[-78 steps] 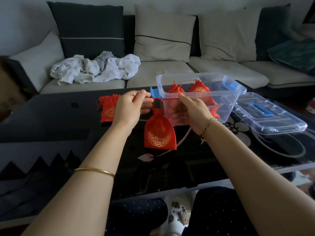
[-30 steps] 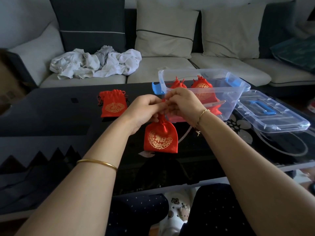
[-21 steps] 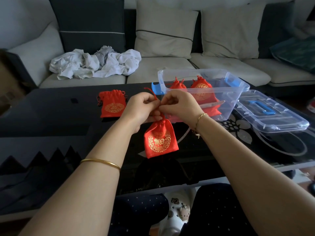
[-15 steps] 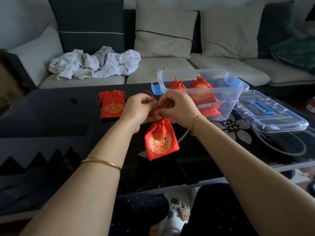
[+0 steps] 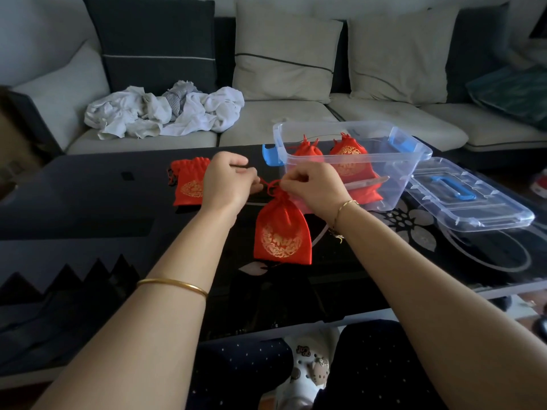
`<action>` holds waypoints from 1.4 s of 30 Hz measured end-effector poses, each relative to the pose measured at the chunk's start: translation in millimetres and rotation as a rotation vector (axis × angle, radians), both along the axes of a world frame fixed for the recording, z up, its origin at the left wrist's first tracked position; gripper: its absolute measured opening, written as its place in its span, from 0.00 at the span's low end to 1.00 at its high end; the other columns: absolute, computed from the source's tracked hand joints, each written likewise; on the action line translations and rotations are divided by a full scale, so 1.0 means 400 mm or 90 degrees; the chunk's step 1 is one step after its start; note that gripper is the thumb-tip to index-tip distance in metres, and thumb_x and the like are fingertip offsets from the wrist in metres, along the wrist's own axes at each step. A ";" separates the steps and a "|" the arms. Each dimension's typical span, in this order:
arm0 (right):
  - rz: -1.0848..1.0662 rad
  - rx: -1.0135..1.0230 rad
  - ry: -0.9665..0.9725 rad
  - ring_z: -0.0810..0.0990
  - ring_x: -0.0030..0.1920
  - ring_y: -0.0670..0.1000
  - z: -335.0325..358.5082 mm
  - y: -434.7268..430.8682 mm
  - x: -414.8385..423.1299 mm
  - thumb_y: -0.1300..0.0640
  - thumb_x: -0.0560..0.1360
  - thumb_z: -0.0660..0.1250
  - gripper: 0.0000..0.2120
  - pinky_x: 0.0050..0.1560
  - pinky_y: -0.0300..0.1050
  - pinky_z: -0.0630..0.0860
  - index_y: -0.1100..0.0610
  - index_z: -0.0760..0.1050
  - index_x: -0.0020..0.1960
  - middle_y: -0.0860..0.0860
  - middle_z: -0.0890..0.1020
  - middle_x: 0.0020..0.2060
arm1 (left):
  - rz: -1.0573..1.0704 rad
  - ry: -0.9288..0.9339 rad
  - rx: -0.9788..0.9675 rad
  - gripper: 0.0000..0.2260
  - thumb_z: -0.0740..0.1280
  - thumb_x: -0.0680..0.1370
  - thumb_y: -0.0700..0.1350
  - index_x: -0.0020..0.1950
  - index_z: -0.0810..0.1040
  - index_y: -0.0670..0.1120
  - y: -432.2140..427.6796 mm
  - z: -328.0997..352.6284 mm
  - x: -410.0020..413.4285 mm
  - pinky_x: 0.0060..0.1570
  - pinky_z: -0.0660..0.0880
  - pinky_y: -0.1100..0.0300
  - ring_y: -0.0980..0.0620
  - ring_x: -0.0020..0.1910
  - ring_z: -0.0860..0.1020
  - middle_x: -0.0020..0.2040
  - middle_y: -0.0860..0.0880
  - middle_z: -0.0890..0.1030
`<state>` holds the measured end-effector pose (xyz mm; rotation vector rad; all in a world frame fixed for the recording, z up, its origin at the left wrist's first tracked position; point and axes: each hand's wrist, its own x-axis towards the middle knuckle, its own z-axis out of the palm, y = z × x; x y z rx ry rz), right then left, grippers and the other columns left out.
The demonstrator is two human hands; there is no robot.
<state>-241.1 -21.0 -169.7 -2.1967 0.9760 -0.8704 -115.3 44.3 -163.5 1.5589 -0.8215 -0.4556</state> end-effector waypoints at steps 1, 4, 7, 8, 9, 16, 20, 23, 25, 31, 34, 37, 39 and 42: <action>-0.010 0.067 -0.032 0.75 0.35 0.42 -0.002 -0.003 -0.005 0.60 0.74 0.67 0.06 0.39 0.33 0.72 0.61 0.81 0.45 0.45 0.78 0.33 | 0.009 -0.026 -0.013 0.07 0.65 0.75 0.35 0.52 0.75 0.41 0.001 0.001 0.005 0.48 0.80 0.55 0.53 0.38 0.80 0.42 0.47 0.78; -0.034 0.239 -0.124 0.73 0.31 0.46 -0.011 -0.015 -0.016 0.61 0.74 0.68 0.08 0.34 0.37 0.71 0.67 0.80 0.45 0.52 0.77 0.33 | -0.033 -0.221 -0.037 0.04 0.69 0.72 0.38 0.45 0.79 0.46 0.016 0.019 -0.009 0.45 0.74 0.69 0.60 0.38 0.74 0.42 0.54 0.75; -0.028 0.348 -0.193 0.67 0.27 0.49 -0.014 -0.018 -0.016 0.62 0.74 0.68 0.10 0.29 0.42 0.65 0.68 0.77 0.37 0.57 0.72 0.29 | -0.084 -0.380 -0.012 0.04 0.72 0.71 0.41 0.43 0.82 0.49 0.015 0.018 -0.032 0.45 0.67 0.74 0.59 0.43 0.71 0.46 0.53 0.71; -0.022 0.371 -0.211 0.65 0.27 0.49 -0.015 -0.019 -0.014 0.62 0.74 0.68 0.11 0.28 0.41 0.64 0.65 0.75 0.34 0.56 0.71 0.27 | -0.081 -0.416 0.001 0.04 0.72 0.71 0.42 0.43 0.83 0.49 0.009 0.012 -0.034 0.48 0.66 0.71 0.56 0.47 0.71 0.48 0.52 0.70; -0.017 0.392 -0.226 0.64 0.26 0.49 -0.015 -0.020 -0.012 0.62 0.74 0.67 0.13 0.27 0.41 0.62 0.63 0.73 0.31 0.55 0.70 0.27 | -0.073 -0.440 0.012 0.04 0.73 0.71 0.43 0.44 0.83 0.49 0.003 0.004 -0.033 0.50 0.67 0.66 0.53 0.50 0.72 0.49 0.51 0.70; 0.037 0.468 -0.285 0.64 0.27 0.46 -0.010 -0.013 -0.018 0.65 0.75 0.65 0.10 0.29 0.38 0.61 0.61 0.74 0.35 0.53 0.69 0.28 | -0.056 -0.491 0.050 0.06 0.73 0.71 0.46 0.47 0.83 0.47 -0.013 -0.019 -0.037 0.52 0.73 0.53 0.47 0.55 0.72 0.50 0.47 0.72; 0.032 0.360 -0.204 0.68 0.29 0.45 -0.002 -0.011 -0.030 0.62 0.75 0.67 0.07 0.33 0.39 0.67 0.59 0.77 0.38 0.50 0.72 0.28 | -0.045 -0.476 0.041 0.03 0.72 0.72 0.44 0.43 0.82 0.45 -0.019 -0.018 -0.038 0.50 0.73 0.53 0.47 0.50 0.74 0.48 0.48 0.73; -0.041 0.151 -0.086 0.70 0.30 0.41 0.001 -0.026 -0.048 0.60 0.74 0.68 0.07 0.35 0.34 0.69 0.55 0.77 0.37 0.44 0.74 0.29 | -0.031 -0.468 0.056 0.03 0.70 0.74 0.43 0.44 0.80 0.44 -0.015 -0.017 -0.024 0.43 0.66 0.63 0.53 0.45 0.73 0.47 0.50 0.74; -0.068 0.129 -0.106 0.70 0.31 0.41 -0.010 -0.044 -0.060 0.60 0.74 0.68 0.06 0.35 0.35 0.68 0.56 0.77 0.37 0.44 0.74 0.29 | -0.024 -0.474 0.069 0.03 0.68 0.76 0.41 0.44 0.78 0.42 -0.010 -0.018 -0.009 0.42 0.64 0.65 0.55 0.43 0.72 0.47 0.50 0.75; -0.144 0.159 -0.096 0.70 0.33 0.47 -0.054 -0.067 -0.069 0.61 0.74 0.67 0.08 0.36 0.43 0.69 0.65 0.78 0.40 0.51 0.73 0.30 | -0.031 -0.474 0.086 0.05 0.65 0.77 0.38 0.42 0.77 0.38 -0.021 -0.022 -0.028 0.40 0.62 0.67 0.54 0.42 0.71 0.46 0.49 0.75; -0.096 0.262 -0.106 0.75 0.36 0.49 -0.066 -0.045 -0.070 0.58 0.76 0.64 0.07 0.36 0.41 0.74 0.58 0.77 0.41 0.53 0.77 0.35 | -0.075 -0.411 0.114 0.08 0.63 0.79 0.39 0.41 0.75 0.39 -0.024 -0.025 -0.049 0.40 0.66 0.64 0.53 0.40 0.74 0.44 0.47 0.77; 0.005 0.400 -0.152 0.81 0.50 0.50 -0.061 -0.020 -0.080 0.49 0.78 0.61 0.13 0.49 0.49 0.79 0.53 0.73 0.59 0.50 0.80 0.51 | -0.063 -0.400 0.108 0.09 0.61 0.79 0.40 0.41 0.75 0.39 -0.031 -0.017 -0.060 0.32 0.64 0.68 0.56 0.36 0.73 0.43 0.46 0.78; 0.045 0.385 -0.112 0.80 0.53 0.49 -0.054 -0.006 -0.090 0.47 0.74 0.67 0.21 0.54 0.52 0.78 0.50 0.68 0.64 0.48 0.79 0.54 | -0.051 -0.396 0.084 0.11 0.61 0.79 0.39 0.39 0.75 0.38 -0.038 -0.007 -0.072 0.30 0.65 0.68 0.54 0.33 0.73 0.40 0.43 0.80; 0.022 0.250 -0.006 0.80 0.49 0.47 -0.058 0.007 -0.107 0.53 0.68 0.74 0.16 0.52 0.46 0.79 0.49 0.73 0.53 0.47 0.80 0.48 | -0.048 -0.394 0.063 0.13 0.61 0.79 0.39 0.35 0.73 0.41 -0.047 0.006 -0.088 0.29 0.65 0.79 0.57 0.29 0.70 0.34 0.46 0.76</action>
